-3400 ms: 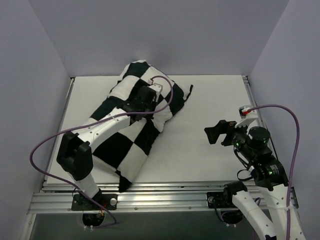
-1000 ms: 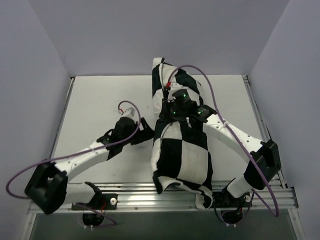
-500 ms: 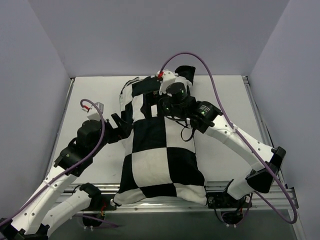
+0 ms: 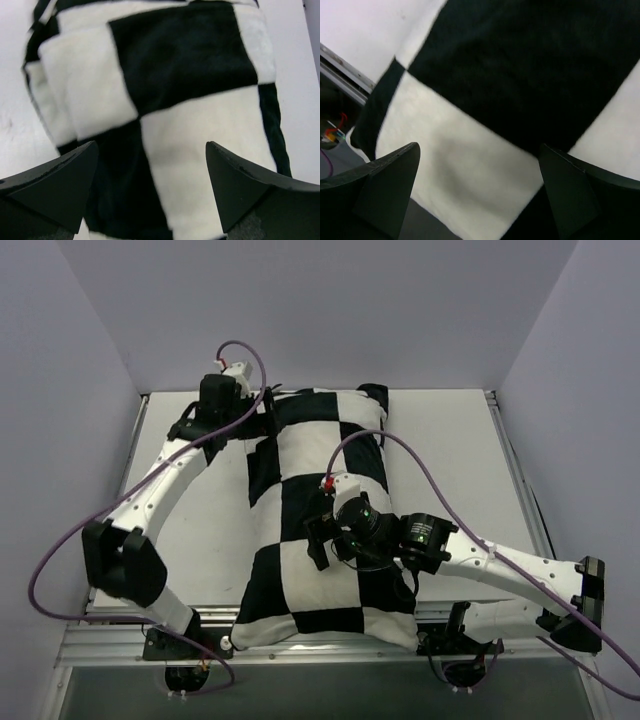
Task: Remove the pillowcase from the pillow
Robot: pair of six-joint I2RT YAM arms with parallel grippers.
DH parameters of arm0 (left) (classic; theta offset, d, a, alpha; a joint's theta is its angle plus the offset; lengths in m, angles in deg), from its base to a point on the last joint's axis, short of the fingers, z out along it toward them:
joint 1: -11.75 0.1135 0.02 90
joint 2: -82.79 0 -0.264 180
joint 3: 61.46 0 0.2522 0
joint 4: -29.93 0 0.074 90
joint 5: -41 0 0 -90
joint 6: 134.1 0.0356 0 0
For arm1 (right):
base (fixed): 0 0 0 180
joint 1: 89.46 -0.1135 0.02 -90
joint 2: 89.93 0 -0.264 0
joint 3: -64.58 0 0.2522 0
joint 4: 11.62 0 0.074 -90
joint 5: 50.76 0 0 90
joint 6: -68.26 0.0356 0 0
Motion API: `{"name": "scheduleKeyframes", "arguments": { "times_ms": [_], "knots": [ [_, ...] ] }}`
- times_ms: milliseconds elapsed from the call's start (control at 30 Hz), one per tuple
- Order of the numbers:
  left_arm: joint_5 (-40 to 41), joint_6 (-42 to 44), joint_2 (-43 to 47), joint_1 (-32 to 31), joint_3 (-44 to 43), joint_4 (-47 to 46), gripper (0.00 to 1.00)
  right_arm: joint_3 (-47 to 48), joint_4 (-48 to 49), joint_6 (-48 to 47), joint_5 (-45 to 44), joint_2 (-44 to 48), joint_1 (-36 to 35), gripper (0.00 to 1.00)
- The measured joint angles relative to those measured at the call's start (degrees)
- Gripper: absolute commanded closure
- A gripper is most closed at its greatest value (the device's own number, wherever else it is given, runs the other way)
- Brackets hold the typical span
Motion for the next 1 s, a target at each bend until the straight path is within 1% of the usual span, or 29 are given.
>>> {"name": "scheduleKeyframes", "arguments": {
  "times_ms": [100, 167, 233, 267, 300, 333, 367, 400, 433, 467, 500, 533, 567, 667, 767, 833, 900, 1000],
  "knots": [
    [-2.9, 2.1, -9.3, 0.0, -8.3, -1.5, 0.03, -4.5, -0.7, 4.3, -2.5, 1.3, -4.5, 0.00],
    [-4.2, 3.0, -14.4, -0.1, -12.3, -2.6, 0.03, -6.3, -0.6, 7.0, -4.2, 1.6, -6.7, 0.04],
    [-5.2, 3.7, -18.6, -0.1, -14.7, -3.0, 0.07, -7.9, -0.3, 9.4, -6.0, 1.6, -8.1, 0.17],
    [-5.5, 3.8, -20.4, -0.1, -15.1, -3.2, 0.17, -8.7, -0.1, 10.3, -6.8, 1.6, -8.5, 0.26],
    [-5.9, 3.8, -22.3, -0.1, -15.2, -3.3, 0.26, -9.6, 0.2, 11.2, -7.7, 1.6, -8.7, 0.53],
    [-6.3, 3.7, -23.5, -0.1, -15.0, -3.4, 0.34, -10.6, 0.7, 11.8, -8.5, 1.6, -8.6, 0.69],
    [-6.6, 3.7, -24.3, -0.1, -14.3, -3.9, 0.52, -11.5, 1.0, 12.7, -9.4, 1.5, -8.6, 0.81],
    [-6.8, 3.4, -24.5, -0.1, -13.0, -4.9, 0.60, -12.3, 1.6, 13.5, -10.2, 1.5, -8.2, 0.97],
    [-7.0, 3.3, -24.4, 0.0, -11.2, -6.1, 0.67, -13.1, 2.4, 13.9, -10.4, 1.5, -7.3, 1.00],
    [-7.2, 3.3, -24.0, 0.1, -9.4, -7.3, 0.75, -13.7, 3.1, 14.6, -10.4, 1.5, -6.4, 1.00],
    [-7.5, 3.0, -23.4, 0.3, -7.5, -9.1, 0.91, -14.3, 3.8, 14.9, -10.2, 1.6, -5.3, 1.00],
    [-7.7, 2.4, -22.6, 0.5, -5.6, -10.7, 0.96, -14.7, 4.4, 14.9, -9.7, 1.7, -4.0, 1.00],
    [-8.0, 2.2, -21.8, 0.8, -3.9, -12.1, 0.98, -15.2, 4.9, 14.9, -8.9, 2.0, -2.3, 1.00],
    [-8.0, 1.2, -18.1, 1.9, 1.0, -15.2, 0.98, -15.8, 4.6, 13.8, -7.3, 3.7, 3.5, 1.00],
    [-5.6, -0.5, -12.0, 3.1, 7.1, -16.3, 0.98, -15.6, 3.9, 10.6, -6.0, 4.6, 11.9, 1.00],
    [-3.6, -2.4, -6.3, 3.5, 11.9, -15.7, 0.98, -14.4, 3.7, 6.9, -5.5, 3.7, 19.7, 1.00],
    [-1.5, -4.2, 0.5, 3.3, 16.9, -14.8, 0.98, -13.1, 4.0, 4.4, -6.1, 2.3, 25.9, 1.00],
    [2.8, -6.8, 12.8, 0.2, 25.1, -11.9, 0.98, -9.7, 6.8, 0.6, -7.2, -1.7, 33.7, 1.00]
  ]
}}
